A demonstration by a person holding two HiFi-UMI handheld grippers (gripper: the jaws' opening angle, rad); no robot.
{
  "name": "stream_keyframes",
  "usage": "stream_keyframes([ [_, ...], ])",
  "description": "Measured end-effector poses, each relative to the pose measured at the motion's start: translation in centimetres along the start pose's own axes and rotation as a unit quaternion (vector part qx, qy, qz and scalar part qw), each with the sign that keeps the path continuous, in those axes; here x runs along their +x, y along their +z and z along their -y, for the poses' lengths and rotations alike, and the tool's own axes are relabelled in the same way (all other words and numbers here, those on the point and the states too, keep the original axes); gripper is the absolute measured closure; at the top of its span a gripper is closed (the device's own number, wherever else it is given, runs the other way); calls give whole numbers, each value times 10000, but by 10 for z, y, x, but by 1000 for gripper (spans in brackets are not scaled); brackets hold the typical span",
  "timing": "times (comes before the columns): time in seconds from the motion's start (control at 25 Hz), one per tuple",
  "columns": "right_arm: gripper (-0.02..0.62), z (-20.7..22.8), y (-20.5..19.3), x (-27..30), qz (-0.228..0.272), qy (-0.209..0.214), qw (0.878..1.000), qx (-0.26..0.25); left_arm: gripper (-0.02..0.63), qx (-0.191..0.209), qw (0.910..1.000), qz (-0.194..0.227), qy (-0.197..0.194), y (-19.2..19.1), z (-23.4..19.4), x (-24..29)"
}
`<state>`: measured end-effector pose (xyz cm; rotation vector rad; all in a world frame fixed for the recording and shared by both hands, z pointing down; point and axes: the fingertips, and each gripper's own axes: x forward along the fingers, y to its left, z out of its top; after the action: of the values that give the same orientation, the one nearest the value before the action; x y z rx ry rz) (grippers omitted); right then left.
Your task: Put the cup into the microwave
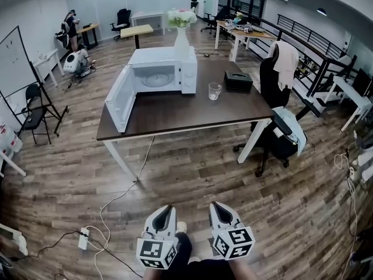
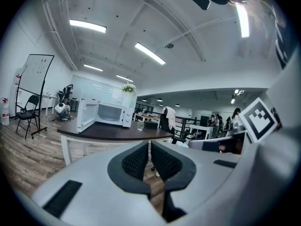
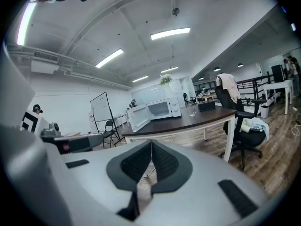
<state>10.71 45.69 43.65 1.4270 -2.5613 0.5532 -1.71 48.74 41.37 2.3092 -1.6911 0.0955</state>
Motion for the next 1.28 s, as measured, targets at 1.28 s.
stream_keyframes([
  [1.28,603,31,79,182,265,-341,9989,193,600,271,9981,-30,-546,65,-118,168],
])
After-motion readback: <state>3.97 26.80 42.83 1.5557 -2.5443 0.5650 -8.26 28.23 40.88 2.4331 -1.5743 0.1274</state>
